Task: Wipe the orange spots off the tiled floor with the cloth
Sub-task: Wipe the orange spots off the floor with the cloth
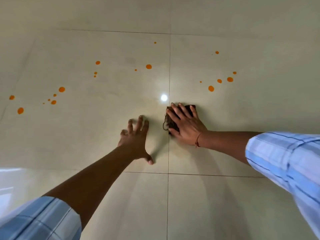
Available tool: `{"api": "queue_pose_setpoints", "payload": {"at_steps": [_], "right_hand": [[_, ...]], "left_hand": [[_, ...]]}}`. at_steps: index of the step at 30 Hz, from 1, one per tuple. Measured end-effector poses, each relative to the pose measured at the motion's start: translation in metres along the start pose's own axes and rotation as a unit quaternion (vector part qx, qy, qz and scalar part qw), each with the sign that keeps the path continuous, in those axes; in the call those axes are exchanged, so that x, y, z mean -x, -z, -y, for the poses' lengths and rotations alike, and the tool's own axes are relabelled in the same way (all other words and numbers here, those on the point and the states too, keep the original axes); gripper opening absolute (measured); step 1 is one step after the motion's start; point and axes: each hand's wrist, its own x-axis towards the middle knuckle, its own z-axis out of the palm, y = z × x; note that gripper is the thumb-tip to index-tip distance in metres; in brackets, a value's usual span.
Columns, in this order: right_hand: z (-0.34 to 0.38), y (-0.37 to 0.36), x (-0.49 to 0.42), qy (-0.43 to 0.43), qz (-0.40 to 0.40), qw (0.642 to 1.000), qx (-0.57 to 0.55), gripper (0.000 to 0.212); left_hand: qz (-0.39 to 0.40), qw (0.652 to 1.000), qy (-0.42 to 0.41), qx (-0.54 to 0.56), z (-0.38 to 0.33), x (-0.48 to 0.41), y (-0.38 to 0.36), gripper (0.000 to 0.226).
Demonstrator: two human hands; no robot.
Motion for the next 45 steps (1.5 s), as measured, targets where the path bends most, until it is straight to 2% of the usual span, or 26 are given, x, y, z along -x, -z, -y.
{"api": "queue_pose_setpoints", "payload": {"at_steps": [2, 4, 7, 11, 14, 18, 21, 24, 26, 30, 33, 35, 37, 39, 43, 45], "right_hand": [[-0.008, -0.005, 0.015, 0.081, 0.009, 0.996, 0.019, 0.074], [-0.013, -0.008, 0.039, 0.099, 0.003, 0.995, 0.018, 0.074], [0.003, -0.012, 0.047, 0.012, 0.016, 1.000, -0.020, 0.075], [0.020, 0.007, -0.027, -0.068, -0.026, 0.995, -0.065, 0.072], [0.029, 0.001, -0.036, -0.081, -0.054, 0.993, -0.065, 0.071], [0.046, -0.021, 0.052, 0.006, -0.012, 0.999, -0.040, 0.075], [0.042, -0.015, 0.036, -0.013, -0.009, 0.999, -0.032, 0.074], [0.044, -0.002, -0.027, -0.067, -0.030, 0.997, -0.030, 0.071], [0.050, 0.000, -0.035, -0.094, -0.039, 0.994, -0.040, 0.072], [0.066, -0.010, 0.026, 0.032, -0.011, 0.999, -0.020, 0.074], [0.047, 0.005, -0.007, 0.088, 0.009, 0.996, 0.014, 0.074], [0.049, 0.022, -0.067, 0.091, 0.004, 0.995, 0.041, 0.074], [0.068, 0.029, -0.104, 0.052, -0.005, 0.998, 0.029, 0.073], [0.104, 0.022, -0.107, 0.052, -0.027, 0.998, 0.019, 0.073], [0.160, 0.002, -0.070, 0.146, -0.020, 0.989, -0.015, 0.076], [0.167, 0.015, -0.105, 0.125, -0.030, 0.992, -0.008, 0.073]], "left_hand": [[0.033, 0.999, 0.008, 0.005, -0.002, 0.005, 0.006, 0.157], [0.079, 0.997, 0.014, 0.008, -0.008, 0.007, 0.026, 0.156], [0.128, 0.991, 0.021, 0.015, -0.013, 0.008, 0.044, 0.156], [0.136, 0.991, 0.009, -0.002, -0.006, 0.005, 0.039, 0.156], [0.112, 0.994, -0.009, -0.003, 0.004, 0.004, 0.025, 0.155], [0.114, 0.993, -0.026, 0.022, 0.009, 0.007, 0.034, 0.150], [0.105, 0.994, -0.037, -0.016, 0.011, 0.009, 0.039, 0.148], [0.054, 0.993, -0.061, -0.083, 0.018, 0.008, 0.028, 0.147], [0.029, 0.990, -0.086, -0.111, 0.021, 0.008, 0.026, 0.143], [0.013, 0.983, -0.124, -0.135, 0.052, 0.016, 0.032, 0.135], [0.018, 0.981, -0.106, -0.164, 0.105, 0.016, 0.030, 0.135], [0.009, 0.986, -0.088, -0.139, 0.142, 0.012, 0.024, 0.134], [-0.034, 0.993, -0.080, -0.085, 0.170, 0.009, 0.018, 0.134], [-0.072, 0.995, -0.069, -0.022, 0.191, 0.013, 0.012, 0.131], [-0.094, 0.994, -0.036, 0.035, 0.230, 0.038, -0.003, 0.130], [-0.105, 0.992, -0.003, 0.076, 0.250, 0.049, -0.010, 0.132]]}}
